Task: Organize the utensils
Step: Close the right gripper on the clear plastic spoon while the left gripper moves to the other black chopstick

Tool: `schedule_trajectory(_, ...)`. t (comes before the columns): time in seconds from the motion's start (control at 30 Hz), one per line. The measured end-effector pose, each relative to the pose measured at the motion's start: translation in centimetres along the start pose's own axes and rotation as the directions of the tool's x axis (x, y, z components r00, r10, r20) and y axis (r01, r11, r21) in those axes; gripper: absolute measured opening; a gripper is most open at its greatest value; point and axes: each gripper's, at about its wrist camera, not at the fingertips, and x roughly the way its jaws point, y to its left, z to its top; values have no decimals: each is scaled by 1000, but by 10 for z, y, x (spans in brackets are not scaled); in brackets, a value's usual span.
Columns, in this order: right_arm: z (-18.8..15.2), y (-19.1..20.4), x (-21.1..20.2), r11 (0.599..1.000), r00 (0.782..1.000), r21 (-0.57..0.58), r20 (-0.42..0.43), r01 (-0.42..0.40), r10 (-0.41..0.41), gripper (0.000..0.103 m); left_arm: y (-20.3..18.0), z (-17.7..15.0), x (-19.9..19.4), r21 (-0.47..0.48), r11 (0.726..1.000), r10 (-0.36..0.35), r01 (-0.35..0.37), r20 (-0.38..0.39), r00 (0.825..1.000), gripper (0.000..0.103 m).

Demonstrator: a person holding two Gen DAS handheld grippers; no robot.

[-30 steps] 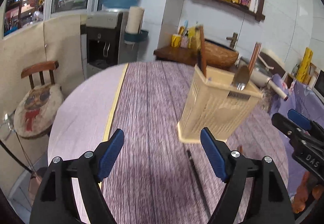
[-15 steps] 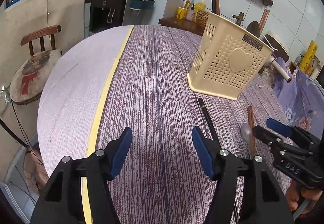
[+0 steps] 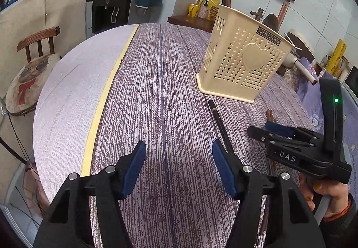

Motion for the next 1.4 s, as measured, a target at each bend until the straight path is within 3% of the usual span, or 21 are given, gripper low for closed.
schedule_trajectory(0.33, -22, 27, -10, 997, 997, -36, -29, 72, -73, 53, -8, 2, 7, 7, 1000, -9, 9, -16, 1000, 61)
schedule_trajectory(0.43, -22, 29, -10, 996, 995, -7, -30, 93, -93, 49, -10, 6, 11, 13, 1000, 0, 1, -20, 1000, 61)
schedule_trajectory(0.53, -20, 25, -9, 994, 994, 25, -22, 109, -109, 37, -12, 15, 17, 28, 1000, -5, 6, -32, 999, 59)
schedule_trajectory(0.93, -16, 26, -8, 993, 993, 14, -28, 118, -118, 38, -20, 35, 33, 48, 999, -2, 5, -55, 998, 58)
schedule_trajectory(1.4, -11, 28, -4, 979, 984, 105, -33, 177, -174, 37, -24, 44, 42, 62, 998, 3, 1, -70, 998, 57)
